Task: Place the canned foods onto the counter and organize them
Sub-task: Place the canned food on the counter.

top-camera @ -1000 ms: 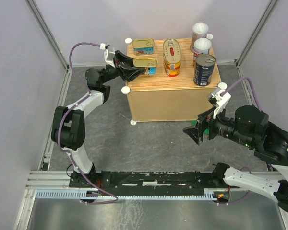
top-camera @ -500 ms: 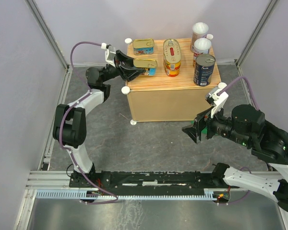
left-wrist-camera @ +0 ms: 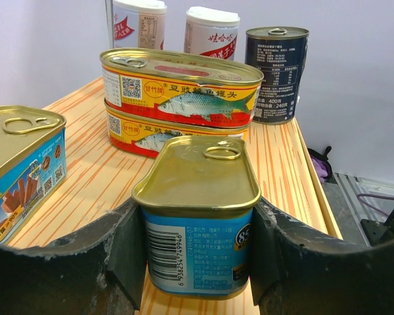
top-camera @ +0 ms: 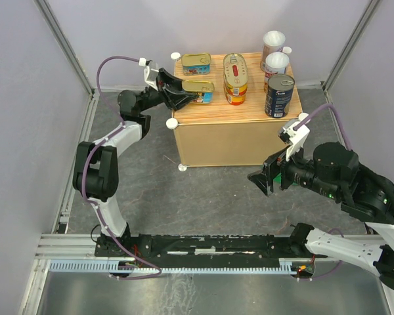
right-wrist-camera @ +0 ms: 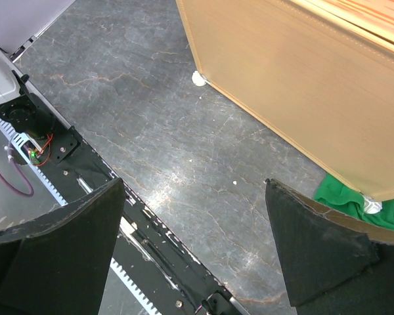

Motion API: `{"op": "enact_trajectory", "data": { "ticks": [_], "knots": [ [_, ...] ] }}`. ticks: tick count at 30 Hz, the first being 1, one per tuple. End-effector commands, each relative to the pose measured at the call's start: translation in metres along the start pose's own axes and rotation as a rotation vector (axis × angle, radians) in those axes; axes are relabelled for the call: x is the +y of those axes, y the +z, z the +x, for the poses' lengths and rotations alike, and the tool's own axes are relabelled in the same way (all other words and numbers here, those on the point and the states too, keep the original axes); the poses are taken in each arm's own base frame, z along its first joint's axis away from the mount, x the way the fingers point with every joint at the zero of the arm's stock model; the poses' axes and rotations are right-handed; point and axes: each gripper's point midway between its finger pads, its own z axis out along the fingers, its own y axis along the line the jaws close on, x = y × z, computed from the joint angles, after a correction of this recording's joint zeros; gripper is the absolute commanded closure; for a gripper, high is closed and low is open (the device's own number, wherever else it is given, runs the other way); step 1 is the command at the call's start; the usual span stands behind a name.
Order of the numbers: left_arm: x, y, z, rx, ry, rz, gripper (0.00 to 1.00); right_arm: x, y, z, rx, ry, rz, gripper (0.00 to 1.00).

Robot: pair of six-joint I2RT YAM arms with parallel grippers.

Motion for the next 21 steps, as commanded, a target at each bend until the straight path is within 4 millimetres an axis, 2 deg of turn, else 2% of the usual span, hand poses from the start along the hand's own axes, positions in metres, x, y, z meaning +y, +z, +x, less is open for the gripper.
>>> {"op": "enact_trajectory", "data": {
  "ticks": [1, 4, 6, 7, 8, 16, 21],
  "knots": [
    [0.004, 0.005, -0.026, -0.028, 0.089, -0.013, 0.43, -0.001, 0.002, -0.014, -0.056, -0.004, 0.012, 0.05],
    [0.005, 0.005, -0.025, -0.02, 0.087, -0.02, 0.37, -0.001, 0.003, -0.014, -0.055, -0.002, 0.012, 0.05],
    [0.006, 0.005, -0.025, -0.015, 0.086, -0.028, 0.18, -0.001, 0.003, -0.013, -0.055, -0.002, 0.011, 0.05],
    [0.007, 0.005, -0.025, -0.013, 0.085, -0.032, 0.12, -0.001, 0.003, -0.014, -0.057, -0.002, 0.011, 0.05],
    [0.008, 0.004, -0.024, -0.01, 0.083, -0.038, 0.1, -0.002, 0.003, -0.014, -0.057, -0.001, 0.013, 0.05],
    [0.009, 0.003, -0.026, -0.017, 0.082, -0.058, 0.1, -0.002, 0.001, -0.014, -0.062, 0.003, 0.011, 0.05],
    [0.006, 0.004, -0.035, -0.033, 0.097, -0.064, 0.1, -0.002, -0.001, -0.014, -0.065, 0.006, 0.011, 0.05]
  ]
}}
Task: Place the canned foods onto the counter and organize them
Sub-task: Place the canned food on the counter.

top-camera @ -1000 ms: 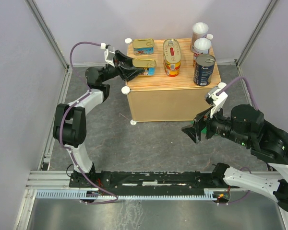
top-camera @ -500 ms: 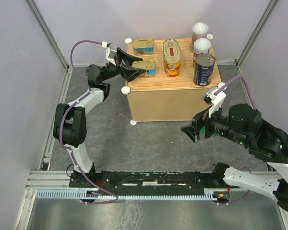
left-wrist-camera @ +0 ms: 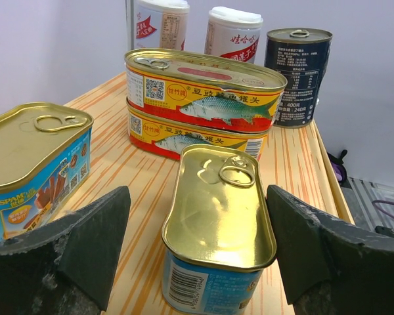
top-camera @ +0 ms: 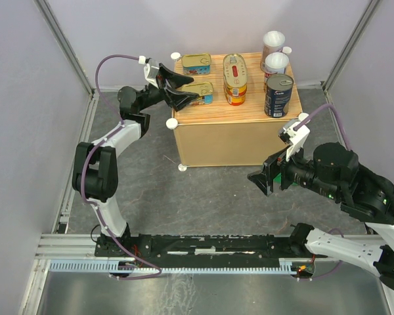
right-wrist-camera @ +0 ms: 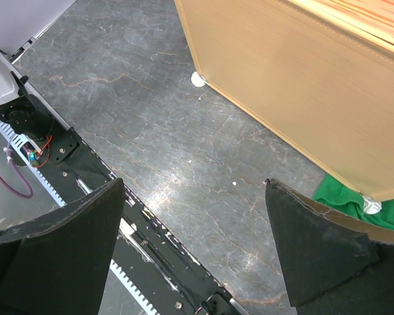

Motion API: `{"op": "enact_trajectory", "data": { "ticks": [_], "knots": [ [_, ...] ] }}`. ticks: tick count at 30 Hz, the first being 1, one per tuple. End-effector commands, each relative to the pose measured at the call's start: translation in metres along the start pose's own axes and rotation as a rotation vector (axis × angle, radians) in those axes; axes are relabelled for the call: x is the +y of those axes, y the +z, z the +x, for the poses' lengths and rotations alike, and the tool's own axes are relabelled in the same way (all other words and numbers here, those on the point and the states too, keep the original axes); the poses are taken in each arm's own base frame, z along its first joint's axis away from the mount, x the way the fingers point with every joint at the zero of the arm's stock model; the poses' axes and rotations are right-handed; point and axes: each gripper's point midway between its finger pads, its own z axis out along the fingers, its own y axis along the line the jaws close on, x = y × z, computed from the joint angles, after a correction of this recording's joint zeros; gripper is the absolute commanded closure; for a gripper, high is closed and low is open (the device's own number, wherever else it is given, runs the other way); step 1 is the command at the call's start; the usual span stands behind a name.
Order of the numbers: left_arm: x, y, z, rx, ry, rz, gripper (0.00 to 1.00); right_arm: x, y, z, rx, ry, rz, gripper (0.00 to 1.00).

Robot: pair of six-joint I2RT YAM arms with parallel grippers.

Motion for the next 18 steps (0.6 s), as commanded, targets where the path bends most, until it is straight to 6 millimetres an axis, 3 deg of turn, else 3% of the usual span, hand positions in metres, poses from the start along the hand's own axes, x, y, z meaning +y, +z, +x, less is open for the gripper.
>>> {"op": "enact_trajectory", "data": {
  "ticks": [1, 11, 18],
  "knots": [
    [-0.0087, 0.0033, -0.0353, -0.047, 0.088, -0.007, 0.1, -0.0008, -0.002, -0.0143, -0.064, 0.005, 0.006, 0.05],
    [-0.005, 0.0023, -0.0319, -0.017, 0.095, -0.02, 0.12, -0.0005, -0.0034, -0.0131, -0.063, 0.006, 0.002, 0.05],
    [-0.0058, 0.0036, -0.0397, -0.021, 0.107, -0.024, 0.12, 0.0, -0.0018, -0.012, -0.058, -0.002, -0.001, 0.05]
  ]
}}
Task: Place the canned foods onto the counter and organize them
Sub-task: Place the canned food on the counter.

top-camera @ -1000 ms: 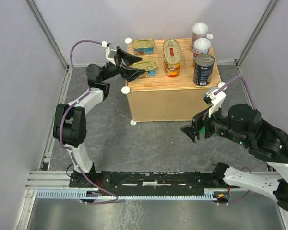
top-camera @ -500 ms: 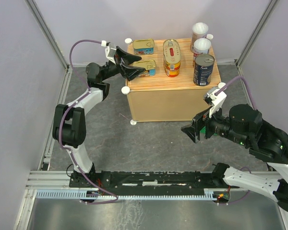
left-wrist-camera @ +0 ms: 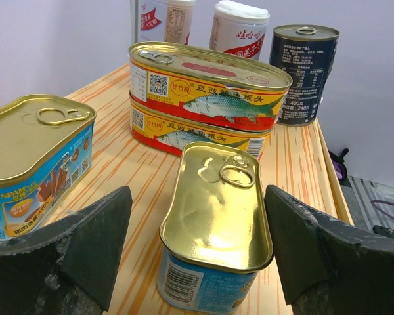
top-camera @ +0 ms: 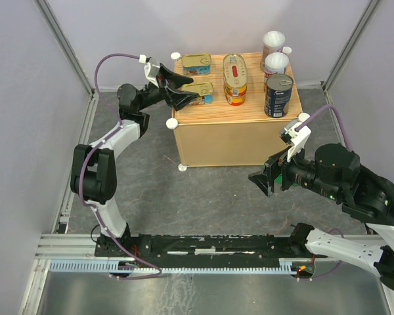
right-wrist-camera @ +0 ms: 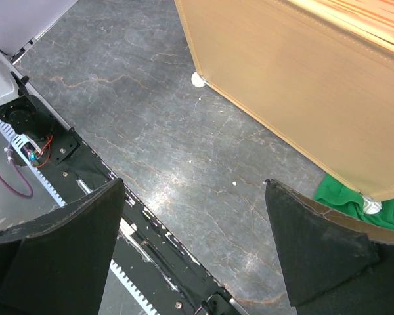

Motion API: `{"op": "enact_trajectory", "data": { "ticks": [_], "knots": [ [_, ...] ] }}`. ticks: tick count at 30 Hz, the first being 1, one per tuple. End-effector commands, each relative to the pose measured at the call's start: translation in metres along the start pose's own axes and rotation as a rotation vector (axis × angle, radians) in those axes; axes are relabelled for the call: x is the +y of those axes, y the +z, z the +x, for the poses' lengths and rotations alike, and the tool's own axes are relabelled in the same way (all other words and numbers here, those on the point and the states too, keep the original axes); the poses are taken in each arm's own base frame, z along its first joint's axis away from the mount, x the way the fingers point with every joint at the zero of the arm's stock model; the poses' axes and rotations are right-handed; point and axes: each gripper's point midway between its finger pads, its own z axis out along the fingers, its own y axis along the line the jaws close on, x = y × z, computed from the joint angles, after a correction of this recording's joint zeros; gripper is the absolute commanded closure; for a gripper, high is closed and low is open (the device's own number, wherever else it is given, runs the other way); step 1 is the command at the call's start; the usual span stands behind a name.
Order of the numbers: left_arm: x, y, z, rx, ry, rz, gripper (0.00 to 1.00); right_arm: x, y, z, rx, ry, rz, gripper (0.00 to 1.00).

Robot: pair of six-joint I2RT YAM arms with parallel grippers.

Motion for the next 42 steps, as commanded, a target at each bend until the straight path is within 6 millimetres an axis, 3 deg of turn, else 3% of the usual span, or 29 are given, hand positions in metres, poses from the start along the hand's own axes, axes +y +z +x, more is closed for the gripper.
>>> {"op": "enact_trajectory", "data": {
  "ticks": [1, 16, 28, 31, 37, 42],
  "knots": [
    [-0.008, 0.003, -0.041, -0.051, 0.125, 0.001, 0.12, 0.001, 0.001, -0.013, -0.054, -0.002, -0.001, 0.05],
    [-0.013, 0.008, -0.068, -0.075, 0.155, 0.0, 0.1, 0.001, -0.003, -0.011, -0.069, 0.005, -0.009, 0.05],
    [-0.037, -0.003, -0.096, -0.104, 0.173, -0.067, 0.1, 0.005, -0.006, -0.016, -0.091, 0.03, -0.026, 0.05],
    [-0.048, -0.011, -0.101, -0.111, 0.172, -0.096, 0.14, 0.005, -0.006, -0.02, -0.1, 0.04, -0.026, 0.05],
    [-0.078, -0.03, -0.088, -0.088, 0.122, -0.129, 0.27, 0.007, -0.004, -0.024, -0.111, 0.066, -0.026, 0.07],
    [-0.092, -0.037, -0.059, 0.009, 0.097, -0.156, 0.52, 0.008, 0.0, -0.029, -0.113, 0.083, -0.024, 0.12]
  ]
}}
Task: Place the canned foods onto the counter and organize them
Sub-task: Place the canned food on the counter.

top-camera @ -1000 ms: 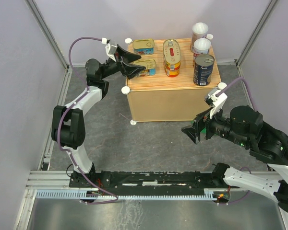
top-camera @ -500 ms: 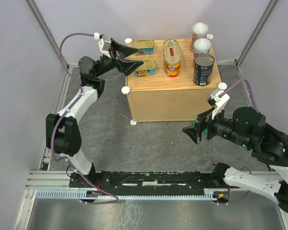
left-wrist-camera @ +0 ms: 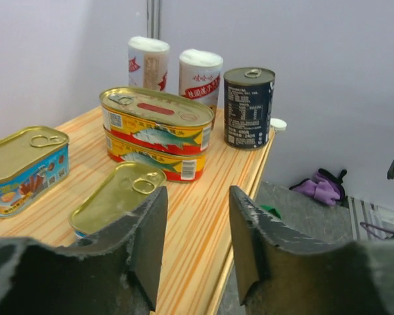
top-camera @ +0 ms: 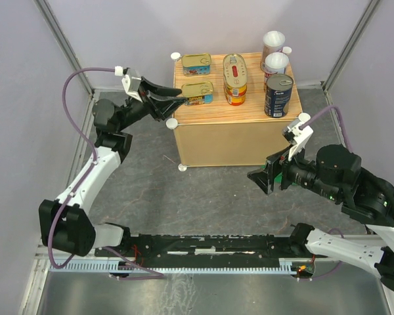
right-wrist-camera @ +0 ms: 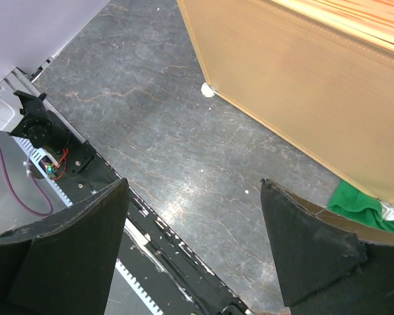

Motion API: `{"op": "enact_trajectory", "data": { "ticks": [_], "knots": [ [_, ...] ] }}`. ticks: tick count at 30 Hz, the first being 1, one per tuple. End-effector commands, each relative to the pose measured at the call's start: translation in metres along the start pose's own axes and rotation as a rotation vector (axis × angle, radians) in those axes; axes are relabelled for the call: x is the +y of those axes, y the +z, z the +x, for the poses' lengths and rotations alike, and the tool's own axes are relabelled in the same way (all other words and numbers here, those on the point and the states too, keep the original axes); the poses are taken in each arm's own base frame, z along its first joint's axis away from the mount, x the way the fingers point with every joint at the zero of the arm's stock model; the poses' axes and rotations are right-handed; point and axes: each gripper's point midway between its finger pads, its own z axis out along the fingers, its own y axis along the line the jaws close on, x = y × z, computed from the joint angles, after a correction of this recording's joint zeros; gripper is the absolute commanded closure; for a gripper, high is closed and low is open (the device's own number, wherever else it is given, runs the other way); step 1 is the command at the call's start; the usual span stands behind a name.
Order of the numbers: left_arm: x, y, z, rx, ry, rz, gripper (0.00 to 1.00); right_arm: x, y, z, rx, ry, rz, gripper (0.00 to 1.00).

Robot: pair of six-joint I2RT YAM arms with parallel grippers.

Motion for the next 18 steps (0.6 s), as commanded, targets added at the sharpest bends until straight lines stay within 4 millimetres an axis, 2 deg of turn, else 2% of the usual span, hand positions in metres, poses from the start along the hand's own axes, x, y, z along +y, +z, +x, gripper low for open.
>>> {"op": "enact_trajectory", "data": {
  "ticks": [1, 3, 6, 7, 13, 18],
  "knots": [
    [-0.008, -0.004, 0.019, 0.078, 0.035, -0.028, 0.53, 0.006, 0.001, -0.025, -0.072, 0.03, -0.012, 0.13],
    [-0.01, -0.002, 0.031, 0.116, 0.031, -0.022, 0.55, 0.006, 0.003, -0.025, -0.069, 0.03, -0.01, 0.14],
    [-0.007, 0.001, 0.049, 0.179, 0.02, -0.025, 0.72, 0.005, 0.006, -0.025, -0.065, 0.029, -0.003, 0.16],
    [-0.007, 0.003, 0.054, 0.195, 0.019, -0.021, 0.73, 0.005, 0.007, -0.025, -0.064, 0.027, -0.001, 0.16],
    [0.008, 0.005, 0.076, 0.255, 0.026, -0.07, 0.74, 0.005, 0.012, -0.027, -0.056, 0.009, 0.005, 0.17],
    [0.022, 0.008, 0.079, 0.263, 0.046, -0.117, 0.75, 0.004, 0.015, -0.03, -0.049, -0.008, 0.011, 0.17]
  ]
}}
